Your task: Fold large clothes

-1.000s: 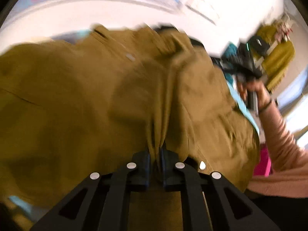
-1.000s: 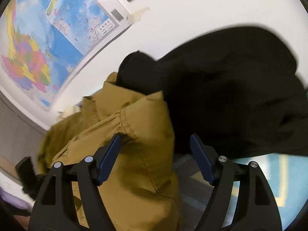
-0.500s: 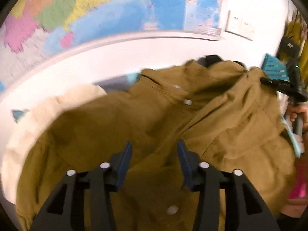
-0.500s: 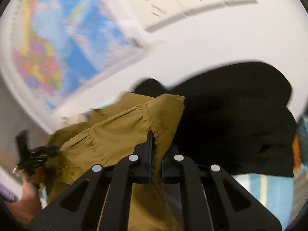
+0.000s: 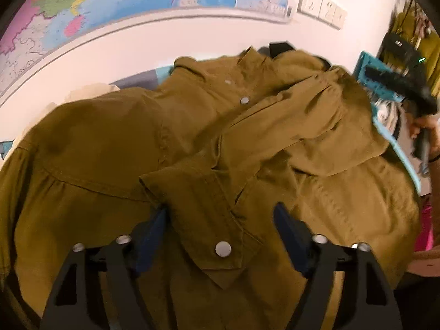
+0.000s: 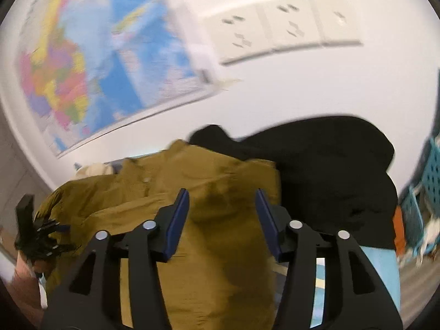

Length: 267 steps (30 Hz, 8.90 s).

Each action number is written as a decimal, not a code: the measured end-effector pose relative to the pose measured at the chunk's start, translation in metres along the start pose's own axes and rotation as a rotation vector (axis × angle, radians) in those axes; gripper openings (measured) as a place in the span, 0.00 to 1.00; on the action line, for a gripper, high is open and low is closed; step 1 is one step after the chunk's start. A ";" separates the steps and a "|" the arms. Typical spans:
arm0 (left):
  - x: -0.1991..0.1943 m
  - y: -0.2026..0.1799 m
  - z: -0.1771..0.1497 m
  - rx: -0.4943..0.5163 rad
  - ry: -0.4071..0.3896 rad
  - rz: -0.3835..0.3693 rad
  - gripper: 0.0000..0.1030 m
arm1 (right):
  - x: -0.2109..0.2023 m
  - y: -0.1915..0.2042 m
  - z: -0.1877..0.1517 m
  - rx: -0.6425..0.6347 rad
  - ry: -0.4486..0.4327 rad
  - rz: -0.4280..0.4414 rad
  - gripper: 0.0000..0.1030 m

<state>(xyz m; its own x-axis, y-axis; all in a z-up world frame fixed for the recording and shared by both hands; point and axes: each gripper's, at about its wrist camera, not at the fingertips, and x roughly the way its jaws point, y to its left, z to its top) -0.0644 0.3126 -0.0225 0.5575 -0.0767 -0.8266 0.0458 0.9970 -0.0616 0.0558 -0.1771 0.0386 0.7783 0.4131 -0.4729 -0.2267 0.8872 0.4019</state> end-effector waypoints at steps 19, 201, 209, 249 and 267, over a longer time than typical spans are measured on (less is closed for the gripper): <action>0.007 0.048 0.031 -0.177 -0.023 0.106 0.29 | 0.134 0.090 -0.035 -0.203 0.294 0.055 0.52; 0.004 -0.033 -0.002 -0.069 -0.126 0.314 0.63 | 0.027 0.102 -0.058 -0.290 0.094 0.065 0.46; 0.018 -0.022 -0.003 -0.078 -0.082 0.368 0.63 | 0.107 0.069 -0.076 -0.189 0.283 -0.006 0.21; 0.011 -0.039 -0.014 -0.063 -0.071 0.218 0.66 | 0.075 0.099 -0.097 -0.170 0.322 0.139 0.46; -0.018 -0.041 -0.042 -0.100 -0.098 0.233 0.68 | 0.053 0.124 -0.126 -0.204 0.328 0.168 0.52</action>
<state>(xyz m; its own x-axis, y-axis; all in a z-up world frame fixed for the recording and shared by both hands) -0.1113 0.2728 -0.0292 0.6216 0.1594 -0.7670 -0.1721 0.9830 0.0648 -0.0046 -0.0197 -0.0356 0.5006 0.5700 -0.6515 -0.4718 0.8107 0.3468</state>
